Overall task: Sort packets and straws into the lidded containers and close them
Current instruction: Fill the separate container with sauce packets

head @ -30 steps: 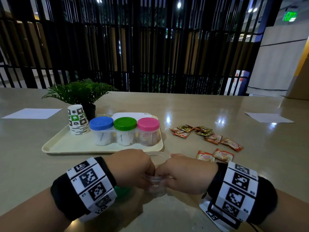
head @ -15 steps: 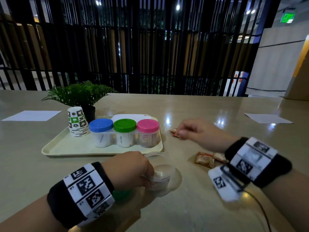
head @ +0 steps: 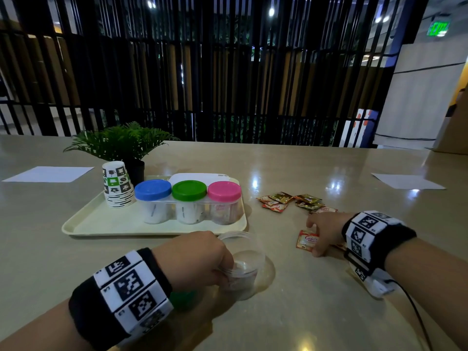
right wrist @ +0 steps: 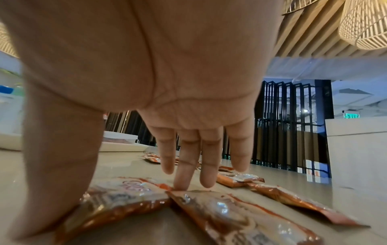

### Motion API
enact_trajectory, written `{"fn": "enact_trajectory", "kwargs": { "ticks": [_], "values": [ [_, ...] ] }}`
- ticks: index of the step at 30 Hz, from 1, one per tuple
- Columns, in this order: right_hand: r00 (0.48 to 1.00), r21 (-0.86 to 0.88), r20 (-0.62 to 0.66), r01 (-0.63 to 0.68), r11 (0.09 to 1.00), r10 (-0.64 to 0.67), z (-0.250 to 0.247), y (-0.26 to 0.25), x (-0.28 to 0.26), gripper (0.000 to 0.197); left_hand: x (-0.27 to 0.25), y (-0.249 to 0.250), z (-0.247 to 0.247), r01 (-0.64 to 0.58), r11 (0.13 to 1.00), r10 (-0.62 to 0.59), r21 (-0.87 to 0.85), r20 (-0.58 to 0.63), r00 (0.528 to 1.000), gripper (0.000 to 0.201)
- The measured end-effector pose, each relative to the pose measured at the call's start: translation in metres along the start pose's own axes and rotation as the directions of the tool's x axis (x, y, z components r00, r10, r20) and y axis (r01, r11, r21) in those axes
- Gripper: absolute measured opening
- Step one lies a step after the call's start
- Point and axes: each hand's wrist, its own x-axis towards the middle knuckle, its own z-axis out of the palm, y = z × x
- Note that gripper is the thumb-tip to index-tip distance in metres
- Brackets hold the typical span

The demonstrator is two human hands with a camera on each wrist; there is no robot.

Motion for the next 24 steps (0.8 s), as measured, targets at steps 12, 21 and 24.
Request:
{"fn": "enact_trajectory", "kwargs": {
  "ticks": [12, 21, 24],
  "values": [
    [0.999, 0.040, 0.035, 0.023, 0.999, -0.025, -0.005, -0.003, 0.011, 0.072, 0.001, -0.001, 0.002, 0.004, 1.000, -0.004, 0.005, 0.010, 1.000, 0.025],
    [0.908, 0.163, -0.271, 0.370, 0.914, -0.319, -0.016, -0.020, -0.009, 0.018, 0.003, -0.002, 0.002, 0.007, 1.000, -0.008, 0.025, 0.029, 1.000, 0.026],
    [0.827, 0.314, -0.468, 0.486, 0.815, -0.313, -0.032, -0.031, -0.035, 0.011, 0.004, -0.003, 0.003, 0.005, 1.000, -0.005, 0.019, 0.026, 1.000, 0.025]
  ]
}}
